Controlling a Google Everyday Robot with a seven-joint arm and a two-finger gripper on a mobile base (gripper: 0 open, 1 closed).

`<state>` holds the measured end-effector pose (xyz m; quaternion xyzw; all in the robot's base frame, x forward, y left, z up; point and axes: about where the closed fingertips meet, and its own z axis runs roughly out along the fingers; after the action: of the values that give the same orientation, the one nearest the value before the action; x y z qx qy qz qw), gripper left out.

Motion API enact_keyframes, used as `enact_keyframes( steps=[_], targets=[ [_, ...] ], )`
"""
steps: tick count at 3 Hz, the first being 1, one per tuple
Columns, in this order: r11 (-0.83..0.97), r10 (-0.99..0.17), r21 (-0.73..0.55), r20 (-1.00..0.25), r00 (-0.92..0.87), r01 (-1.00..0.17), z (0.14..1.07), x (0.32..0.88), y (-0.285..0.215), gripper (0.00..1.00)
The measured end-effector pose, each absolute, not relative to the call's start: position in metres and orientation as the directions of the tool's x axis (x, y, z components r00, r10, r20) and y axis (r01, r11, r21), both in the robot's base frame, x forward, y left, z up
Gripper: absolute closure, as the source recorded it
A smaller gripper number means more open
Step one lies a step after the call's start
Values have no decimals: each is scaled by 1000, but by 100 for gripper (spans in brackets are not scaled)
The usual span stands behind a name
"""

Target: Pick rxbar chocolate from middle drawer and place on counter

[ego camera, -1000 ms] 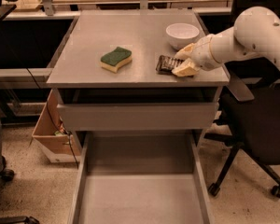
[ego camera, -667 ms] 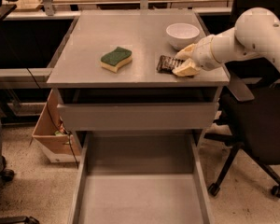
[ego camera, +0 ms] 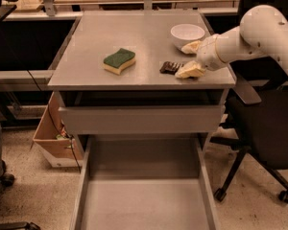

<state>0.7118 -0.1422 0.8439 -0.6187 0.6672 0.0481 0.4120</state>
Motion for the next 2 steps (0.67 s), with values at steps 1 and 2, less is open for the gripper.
enact_keyframes(
  steps=[1,2],
  targets=[
    [230,-786,-446,-609,105,-865,850,716,-142,0],
    [230,-786,-446,-609,105,-865,854,718,-142,0]
  ],
)
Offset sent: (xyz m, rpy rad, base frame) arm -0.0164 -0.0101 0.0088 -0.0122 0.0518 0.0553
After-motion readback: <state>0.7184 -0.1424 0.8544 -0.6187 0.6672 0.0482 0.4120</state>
